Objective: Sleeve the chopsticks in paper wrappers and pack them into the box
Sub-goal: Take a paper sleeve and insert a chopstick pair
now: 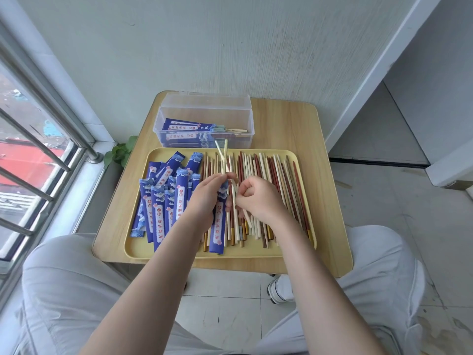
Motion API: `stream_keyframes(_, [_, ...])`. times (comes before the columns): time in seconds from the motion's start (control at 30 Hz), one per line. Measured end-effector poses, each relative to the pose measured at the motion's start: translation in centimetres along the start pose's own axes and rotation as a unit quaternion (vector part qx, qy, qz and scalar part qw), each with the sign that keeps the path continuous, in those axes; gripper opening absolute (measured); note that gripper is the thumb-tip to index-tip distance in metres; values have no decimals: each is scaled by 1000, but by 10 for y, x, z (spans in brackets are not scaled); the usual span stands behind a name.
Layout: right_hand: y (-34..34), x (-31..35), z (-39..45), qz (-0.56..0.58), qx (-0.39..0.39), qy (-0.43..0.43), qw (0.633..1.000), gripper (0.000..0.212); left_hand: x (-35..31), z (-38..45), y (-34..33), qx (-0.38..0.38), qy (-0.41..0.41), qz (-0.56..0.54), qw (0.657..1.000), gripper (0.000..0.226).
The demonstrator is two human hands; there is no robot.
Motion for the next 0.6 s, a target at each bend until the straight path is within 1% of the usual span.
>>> stream_keyframes(0.1, [5, 5, -3, 56, 11, 37, 998, 3, -2, -2, 0, -6, 7, 5, 1000, 28])
stream_keyframes(0.17, [12, 5, -3, 81, -7, 58, 995, 12, -1, -1, 3, -14, 17, 18, 1000, 28])
stream_keyframes(0.2, [16, 4, -2, 73, -15, 70, 995, 19, -1, -1, 4, -16, 26, 20, 999, 28])
stream_keyframes(0.27, [18, 1, 0, 22, -13, 101, 995, 30, -2, -4, 3, -13, 46, 20, 999, 25])
stream_keyframes(0.3, [17, -1, 1, -8, -7, 115, 993, 31, -2, -4, 1, -8, 55, 19, 998, 23])
stream_keyframes(0.37, [12, -3, 2, -47, -4, 134, 990, 25, -3, -5, -2, 4, 72, 23, 997, 24])
stream_keyframes(0.47, [8, -2, 2, -80, -27, 152, 985, 13, -1, -5, -3, 18, 81, 41, 996, 24])
stream_keyframes(0.6, [5, -2, 2, -160, -23, 172, 972, 11, -1, -7, -1, 34, 85, 27, 995, 24])
Point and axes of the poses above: each hand's wrist, its own z-axis towards the middle knuckle, its own y-axis out of the back of the hand, x = y × z, the point moved 2 cm from there along z, towards the middle knuckle, and after that the axes turned 9 degrees about y, right-handed, at the moved point
